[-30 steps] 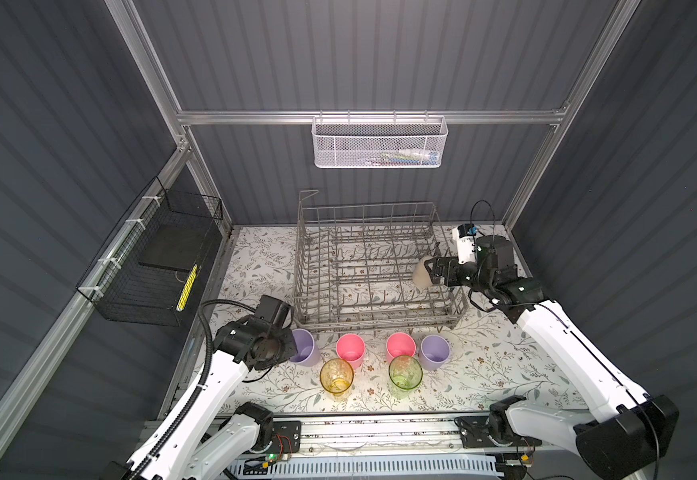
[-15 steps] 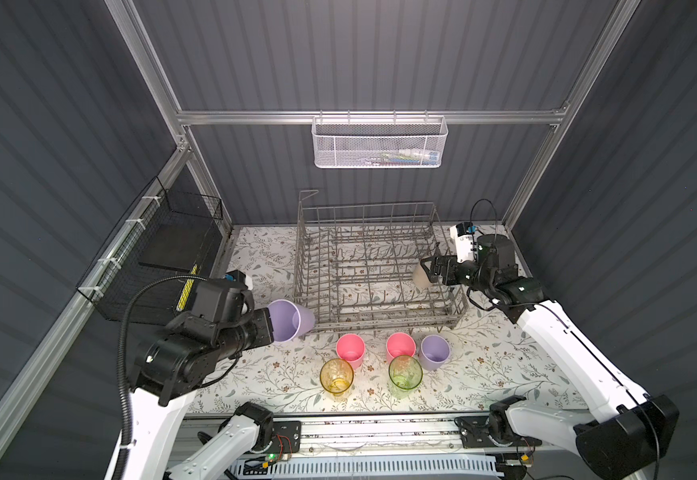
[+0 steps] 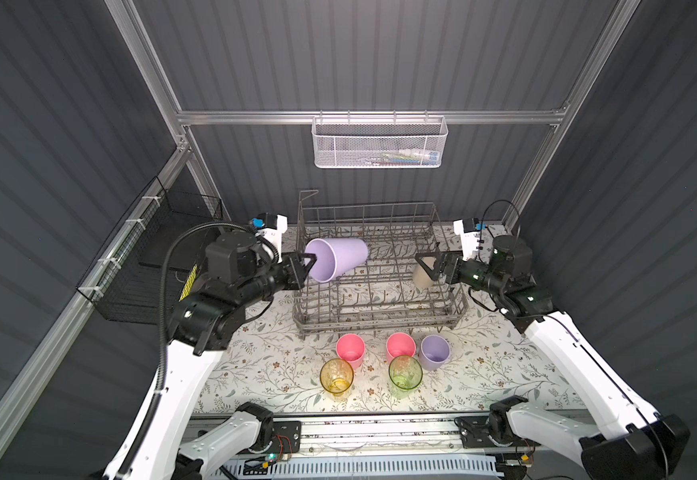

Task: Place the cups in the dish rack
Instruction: 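Grasp the lavender cup rim with the left gripper and lift it over the rack, then carry the lavender cup toward the right gripper while the right gripper closes on its base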

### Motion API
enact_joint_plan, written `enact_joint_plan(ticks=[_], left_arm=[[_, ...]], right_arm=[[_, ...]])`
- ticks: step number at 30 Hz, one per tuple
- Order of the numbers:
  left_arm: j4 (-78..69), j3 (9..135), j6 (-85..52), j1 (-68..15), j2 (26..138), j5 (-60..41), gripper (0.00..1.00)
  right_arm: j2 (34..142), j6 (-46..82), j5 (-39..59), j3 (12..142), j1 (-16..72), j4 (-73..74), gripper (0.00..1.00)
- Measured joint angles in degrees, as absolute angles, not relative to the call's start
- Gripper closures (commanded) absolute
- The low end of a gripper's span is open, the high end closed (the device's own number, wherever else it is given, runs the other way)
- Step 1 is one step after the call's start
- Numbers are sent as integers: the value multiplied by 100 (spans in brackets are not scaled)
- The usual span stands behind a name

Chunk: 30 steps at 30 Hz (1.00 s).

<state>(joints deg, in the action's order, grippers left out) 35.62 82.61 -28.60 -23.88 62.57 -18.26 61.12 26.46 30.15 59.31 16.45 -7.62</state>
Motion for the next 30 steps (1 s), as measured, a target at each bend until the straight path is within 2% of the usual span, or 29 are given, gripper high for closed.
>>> enact_joint_plan(ticks=[8,14,20,30], left_arm=[[392,7076,-4167,-2353,7662,-3420,100],[-1114,6855,-4917,-2353,8023,-4042,100],[-1942,6799,-5269,-2353,8025,-4414,100],[-2355,6692,-5496,-2397,8254,-4639,100]], right_arm=[[5902,3837,4145,5218,1372,755,1],[6110,4368,4469,4984,1295,1393,1],[6462,4890,4689,4941,1273,2206,1],[6938,5605,4956,4932,1341,3210,1]])
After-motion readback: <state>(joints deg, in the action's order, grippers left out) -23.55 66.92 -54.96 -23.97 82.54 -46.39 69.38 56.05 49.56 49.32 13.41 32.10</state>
